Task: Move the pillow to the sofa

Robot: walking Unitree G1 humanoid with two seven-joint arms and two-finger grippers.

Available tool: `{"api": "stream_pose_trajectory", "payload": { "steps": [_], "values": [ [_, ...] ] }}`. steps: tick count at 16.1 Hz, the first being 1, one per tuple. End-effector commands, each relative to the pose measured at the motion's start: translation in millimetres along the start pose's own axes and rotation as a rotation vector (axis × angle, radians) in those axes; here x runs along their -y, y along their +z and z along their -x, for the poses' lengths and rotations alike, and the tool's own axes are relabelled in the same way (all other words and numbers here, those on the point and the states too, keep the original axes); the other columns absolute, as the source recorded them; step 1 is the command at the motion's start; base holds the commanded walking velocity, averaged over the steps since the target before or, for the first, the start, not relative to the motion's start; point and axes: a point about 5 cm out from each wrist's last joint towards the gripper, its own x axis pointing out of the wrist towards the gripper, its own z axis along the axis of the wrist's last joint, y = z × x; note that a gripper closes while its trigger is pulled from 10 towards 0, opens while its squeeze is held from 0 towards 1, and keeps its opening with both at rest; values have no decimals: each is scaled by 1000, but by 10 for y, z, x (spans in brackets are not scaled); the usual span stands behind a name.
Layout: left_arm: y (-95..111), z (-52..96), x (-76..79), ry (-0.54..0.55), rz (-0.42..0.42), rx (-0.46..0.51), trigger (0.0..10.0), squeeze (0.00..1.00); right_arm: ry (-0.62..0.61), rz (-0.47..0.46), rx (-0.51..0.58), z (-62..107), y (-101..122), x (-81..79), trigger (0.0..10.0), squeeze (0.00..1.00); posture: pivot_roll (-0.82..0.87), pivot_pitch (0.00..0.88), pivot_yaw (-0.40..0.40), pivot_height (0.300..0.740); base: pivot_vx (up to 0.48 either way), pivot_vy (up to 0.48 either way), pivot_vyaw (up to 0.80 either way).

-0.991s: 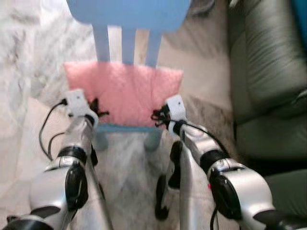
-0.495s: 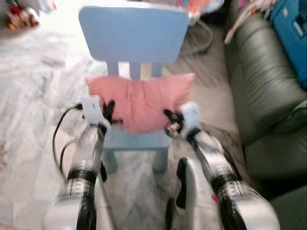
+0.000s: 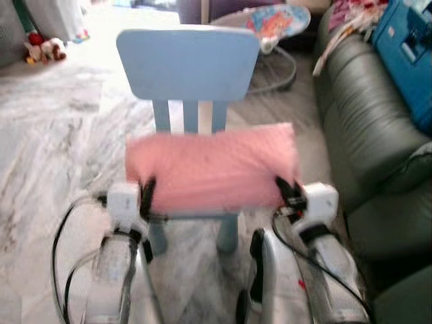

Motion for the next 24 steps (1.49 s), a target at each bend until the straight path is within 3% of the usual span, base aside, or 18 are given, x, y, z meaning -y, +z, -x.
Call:
{"api": "stream_pose_trajectory", "payload": {
  "steps": [1, 2, 3, 4, 5, 6, 13, 24],
  "values": [
    [65, 39, -110, 63, -34, 12, 0, 0, -68, -1, 11, 35, 80, 91, 0, 0, 44, 0, -54, 489, 0, 0, 0],
    [44, 72, -124, 83, -38, 0, 0, 0, -70, -2, 5, 60, 93, 74, 0, 0, 41, 0, -59, 489, 0, 0, 0],
    [-19, 58, -145, 102, -44, -30, 0, 0, -76, -2, 4, 28, 103, 73, 9373, 0, 41, 0, -59, 489, 0, 0, 0],
    [-62, 27, -124, 100, -51, -52, 1765, 0, -73, -34, 20, -33, 143, 68, 10000, 0, 33, 0, -57, 489, 0, 0, 0],
    [-62, 4, -89, 88, -58, -57, 8039, 0, -61, -48, 28, -70, 182, 49, 10000, 0, 29, 0, -57, 489, 0, 0, 0],
    [-55, -24, -62, 79, -61, -57, 10000, 0, -49, -42, 39, -102, 224, 25, 10000, 0, 24, 0, -57, 489, 0, 0, 0],
    [0, -208, 6, 62, -58, -48, 10000, 0, -61, -50, 42, -157, 332, 75, 10000, 0, -6, 0, -42, 573, 0, 0, 0],
    [-20, -283, 77, 59, -71, -68, 10000, 0, -75, -55, 26, -196, 349, 93, 10000, 0, -16, 0, -39, 702, 0, 0, 0]
  ]
}}
